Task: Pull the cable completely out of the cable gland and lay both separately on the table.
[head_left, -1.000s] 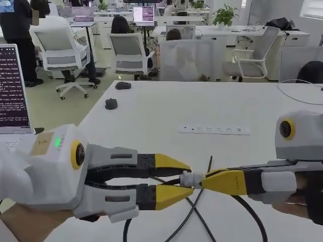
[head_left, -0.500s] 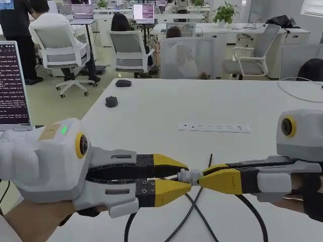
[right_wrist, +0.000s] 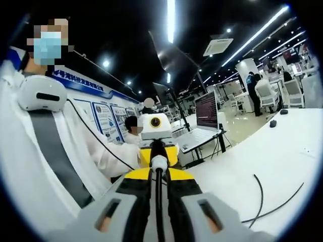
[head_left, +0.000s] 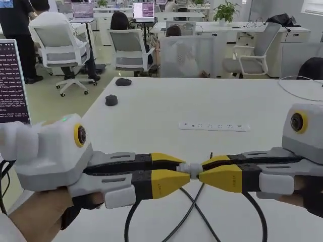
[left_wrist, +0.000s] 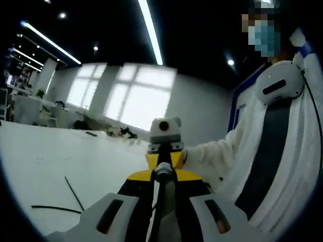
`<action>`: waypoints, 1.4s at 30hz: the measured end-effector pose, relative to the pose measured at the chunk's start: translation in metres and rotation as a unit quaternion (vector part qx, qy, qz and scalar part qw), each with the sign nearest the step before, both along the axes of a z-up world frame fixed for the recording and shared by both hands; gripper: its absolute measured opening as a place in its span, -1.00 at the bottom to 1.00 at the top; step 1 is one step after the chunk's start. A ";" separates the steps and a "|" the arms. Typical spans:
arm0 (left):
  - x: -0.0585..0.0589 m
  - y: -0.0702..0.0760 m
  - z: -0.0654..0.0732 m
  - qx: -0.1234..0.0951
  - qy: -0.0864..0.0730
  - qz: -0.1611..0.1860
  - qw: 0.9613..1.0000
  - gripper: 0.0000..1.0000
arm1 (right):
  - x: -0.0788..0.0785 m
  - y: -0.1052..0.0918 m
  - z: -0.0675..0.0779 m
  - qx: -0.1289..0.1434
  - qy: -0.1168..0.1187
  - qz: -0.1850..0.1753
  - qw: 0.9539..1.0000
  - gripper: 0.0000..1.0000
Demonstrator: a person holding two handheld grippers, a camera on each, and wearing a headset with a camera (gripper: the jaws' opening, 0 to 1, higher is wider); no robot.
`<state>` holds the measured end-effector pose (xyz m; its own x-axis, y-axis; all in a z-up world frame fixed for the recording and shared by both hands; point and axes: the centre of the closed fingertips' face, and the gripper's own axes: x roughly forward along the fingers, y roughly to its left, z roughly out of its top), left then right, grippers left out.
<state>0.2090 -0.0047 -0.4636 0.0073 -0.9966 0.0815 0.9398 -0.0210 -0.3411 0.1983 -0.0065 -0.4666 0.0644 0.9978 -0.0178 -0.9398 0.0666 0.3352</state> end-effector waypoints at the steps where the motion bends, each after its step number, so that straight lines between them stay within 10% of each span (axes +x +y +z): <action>1: 0.000 0.000 0.000 -0.004 0.015 -0.001 1.000 -0.70 | 0.000 0.000 0.000 -0.002 -0.011 -0.002 1.000 -0.80; 15: 0.000 -0.002 -0.009 0.008 0.020 0.005 1.000 -0.70 | 0.002 0.000 -0.011 -0.054 -0.149 -0.008 0.987 -0.76; 25: 0.003 0.000 -0.006 0.005 -0.028 0.020 0.999 -0.69 | 0.005 -0.003 -0.015 -0.067 -0.161 -0.009 0.985 -0.93; 29: 0.005 -0.002 -0.005 0.010 -0.103 0.042 0.994 -0.68 | 0.008 -0.006 -0.014 -0.061 -0.165 -0.022 0.984 -0.94; 34: 0.000 -0.013 -0.008 0.013 -0.088 0.029 0.996 -0.27 | 0.011 -0.009 -0.004 -0.033 -0.151 -0.031 0.987 -0.94; 42: 0.004 -0.019 -0.010 0.008 -0.072 0.029 0.997 -0.68 | 0.008 -0.008 -0.004 -0.035 -0.150 -0.028 0.988 -0.94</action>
<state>0.2127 -0.0241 -0.4735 0.0545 -0.9961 0.0701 0.9785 0.0393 -0.2023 0.2059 -0.0144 -0.4711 0.1320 0.9895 -0.0593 -0.9903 0.1342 0.0357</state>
